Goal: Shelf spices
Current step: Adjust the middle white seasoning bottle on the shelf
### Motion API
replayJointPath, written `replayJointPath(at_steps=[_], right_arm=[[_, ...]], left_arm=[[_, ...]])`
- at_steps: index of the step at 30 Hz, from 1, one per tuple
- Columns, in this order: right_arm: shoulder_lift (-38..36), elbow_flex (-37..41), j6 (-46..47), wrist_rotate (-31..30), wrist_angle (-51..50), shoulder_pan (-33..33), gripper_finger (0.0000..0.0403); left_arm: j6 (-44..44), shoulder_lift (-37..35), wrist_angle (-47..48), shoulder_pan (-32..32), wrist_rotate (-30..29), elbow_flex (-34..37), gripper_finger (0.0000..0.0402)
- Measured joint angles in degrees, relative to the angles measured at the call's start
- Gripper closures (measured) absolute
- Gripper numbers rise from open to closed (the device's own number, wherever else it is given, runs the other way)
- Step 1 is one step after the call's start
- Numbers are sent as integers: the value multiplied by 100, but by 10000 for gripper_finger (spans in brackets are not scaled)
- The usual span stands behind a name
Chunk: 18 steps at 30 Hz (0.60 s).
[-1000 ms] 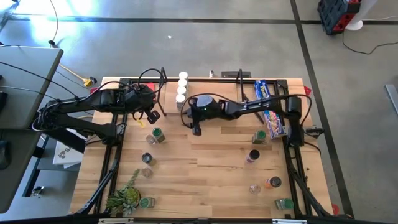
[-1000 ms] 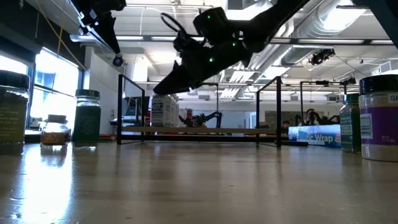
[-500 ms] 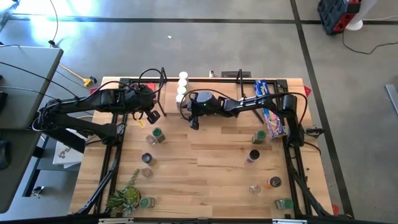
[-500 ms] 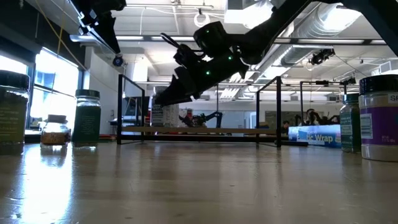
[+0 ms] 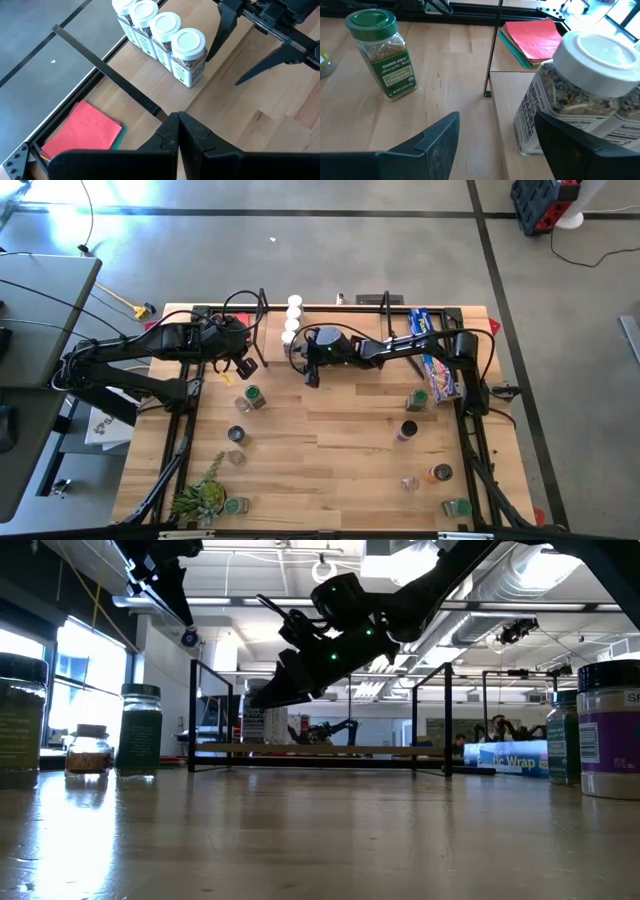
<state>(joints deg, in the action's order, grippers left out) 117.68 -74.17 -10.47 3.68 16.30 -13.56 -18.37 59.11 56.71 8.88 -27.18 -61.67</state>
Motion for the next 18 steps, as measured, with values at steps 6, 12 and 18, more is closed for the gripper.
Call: replayJointPath(at_steps=[6, 12, 18], right_arm=[[-145, 0, -37, -3, -370, 47, 149], [-754, 0, -524, -671, -1422, 221, 149], [-837, 0, -745, -542, -1324, -95, 149]], left_arm=[[0, 0, 2, 0, 0, 0, 401], [2, 0, 2, 0, 50, 0, 401], [7, 0, 3, -11, 48, 0, 401]])
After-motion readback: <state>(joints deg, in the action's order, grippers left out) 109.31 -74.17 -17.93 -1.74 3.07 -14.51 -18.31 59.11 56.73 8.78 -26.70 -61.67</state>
